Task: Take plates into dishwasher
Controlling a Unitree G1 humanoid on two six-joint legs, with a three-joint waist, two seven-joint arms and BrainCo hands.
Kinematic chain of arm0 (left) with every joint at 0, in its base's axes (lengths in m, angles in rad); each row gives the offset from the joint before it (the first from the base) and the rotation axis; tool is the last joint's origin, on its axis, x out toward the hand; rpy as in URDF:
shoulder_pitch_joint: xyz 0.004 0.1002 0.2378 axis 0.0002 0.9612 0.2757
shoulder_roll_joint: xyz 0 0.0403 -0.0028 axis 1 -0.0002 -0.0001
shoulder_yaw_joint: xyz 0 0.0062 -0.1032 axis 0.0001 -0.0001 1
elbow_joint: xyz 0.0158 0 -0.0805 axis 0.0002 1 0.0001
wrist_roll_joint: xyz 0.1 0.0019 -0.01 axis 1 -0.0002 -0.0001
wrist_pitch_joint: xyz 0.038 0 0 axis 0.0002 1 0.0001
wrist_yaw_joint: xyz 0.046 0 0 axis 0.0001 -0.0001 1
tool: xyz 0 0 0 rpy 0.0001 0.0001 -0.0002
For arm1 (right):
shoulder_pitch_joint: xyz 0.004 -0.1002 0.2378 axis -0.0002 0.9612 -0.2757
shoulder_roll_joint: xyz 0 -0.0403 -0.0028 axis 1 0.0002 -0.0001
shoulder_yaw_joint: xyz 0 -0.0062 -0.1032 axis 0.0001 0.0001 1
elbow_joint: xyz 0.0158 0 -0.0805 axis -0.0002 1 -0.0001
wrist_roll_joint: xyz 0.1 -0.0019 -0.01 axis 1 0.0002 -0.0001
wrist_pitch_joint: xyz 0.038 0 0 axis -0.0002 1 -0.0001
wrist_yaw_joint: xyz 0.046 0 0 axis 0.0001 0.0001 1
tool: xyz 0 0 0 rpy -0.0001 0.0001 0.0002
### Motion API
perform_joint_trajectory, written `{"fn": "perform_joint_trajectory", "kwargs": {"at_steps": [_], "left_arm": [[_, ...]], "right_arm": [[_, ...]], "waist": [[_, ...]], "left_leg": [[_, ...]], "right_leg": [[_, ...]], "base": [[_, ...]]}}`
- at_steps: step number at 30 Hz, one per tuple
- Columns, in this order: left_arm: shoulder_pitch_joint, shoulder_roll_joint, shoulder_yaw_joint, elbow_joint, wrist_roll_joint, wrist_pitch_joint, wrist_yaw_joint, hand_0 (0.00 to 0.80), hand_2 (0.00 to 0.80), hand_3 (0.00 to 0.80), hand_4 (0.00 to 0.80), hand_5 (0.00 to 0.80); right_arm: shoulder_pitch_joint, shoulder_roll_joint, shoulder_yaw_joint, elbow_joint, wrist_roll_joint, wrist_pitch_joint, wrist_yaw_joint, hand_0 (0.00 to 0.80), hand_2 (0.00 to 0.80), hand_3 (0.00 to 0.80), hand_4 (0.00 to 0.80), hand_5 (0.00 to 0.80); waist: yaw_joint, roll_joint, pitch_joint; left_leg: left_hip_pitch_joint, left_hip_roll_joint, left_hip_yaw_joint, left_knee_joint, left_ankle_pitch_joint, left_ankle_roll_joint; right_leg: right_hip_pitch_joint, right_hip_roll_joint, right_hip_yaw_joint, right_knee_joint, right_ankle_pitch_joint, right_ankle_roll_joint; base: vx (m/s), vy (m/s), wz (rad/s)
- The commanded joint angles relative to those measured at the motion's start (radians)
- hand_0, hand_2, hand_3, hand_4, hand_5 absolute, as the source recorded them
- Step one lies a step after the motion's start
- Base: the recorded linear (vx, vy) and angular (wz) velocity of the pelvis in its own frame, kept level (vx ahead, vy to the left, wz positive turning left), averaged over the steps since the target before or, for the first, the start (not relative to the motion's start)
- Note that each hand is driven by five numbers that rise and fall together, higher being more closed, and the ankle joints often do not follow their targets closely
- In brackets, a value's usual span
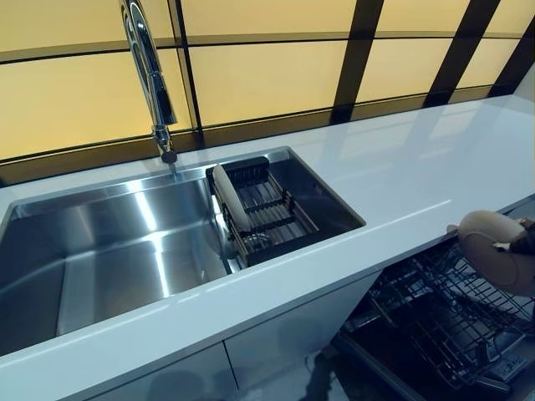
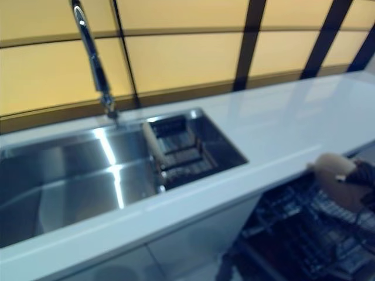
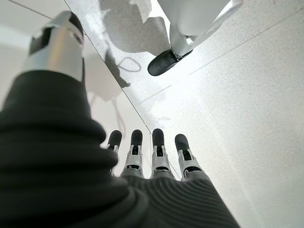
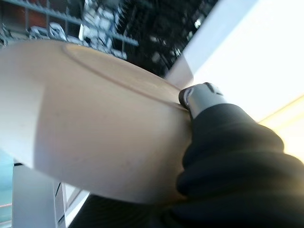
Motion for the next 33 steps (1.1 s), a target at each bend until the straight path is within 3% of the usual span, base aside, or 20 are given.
{"fn": "perform_joint_trajectory", "kwargs": {"at_steps": [1,22,27,33], "left_arm": [[-0.051,0.043,0.031,0.044,0.036,0.005,0.005,0.0,0.0,0.0,0.0,0.0],[-0.098,0.052,0.015,0.016,0.025,-0.02,-0.007,0.0,0.0,0.0,0.0,0.0],[-0.11,0.055,-0.002,-0.002,0.001,-0.043,-0.003,0.0,0.0,0.0,0.0,0.0],[-0.132,0.046,-0.023,-0.01,-0.031,-0.065,-0.012,0.0,0.0,0.0,0.0,0.0]], "right_arm": [[-0.046,0.015,0.02,-0.032,-0.031,-0.041,0.002,0.8,0.8,0.8,0.8,0.8],[-0.041,0.167,0.125,0.048,-0.156,-0.003,-0.002,0.8,0.8,0.8,0.8,0.8],[-0.061,0.188,0.143,0.081,-0.197,-0.002,-0.025,0.8,0.8,0.8,0.8,0.8],[-0.116,0.178,0.185,0.159,-0.255,-0.01,-0.046,0.8,0.8,0.8,0.8,0.8]], "waist": [[0.002,-0.027,-0.01],[0.007,0.001,0.049],[0.004,0.024,0.068],[0.004,0.078,0.096]], "left_leg": [[0.029,-0.004,-0.037,0.002,-0.017,0.04],[0.004,-0.009,-0.055,0.002,-0.014,0.036],[-0.008,-0.015,-0.063,0.002,-0.01,0.033],[-0.023,-0.034,-0.08,0.002,-0.004,0.032]], "right_leg": [[0.008,-0.022,-0.017,0.011,0.024,0.027],[-0.022,-0.037,-0.018,0.016,0.027,0.031],[-0.036,-0.043,-0.016,0.019,0.028,0.031],[-0.052,-0.059,-0.015,0.025,0.024,0.027]], "base": [[-0.03,-0.022,-0.01],[-0.029,-0.016,0.0],[-0.071,-0.01,-0.01],[-0.067,0.054,0.02]]}}
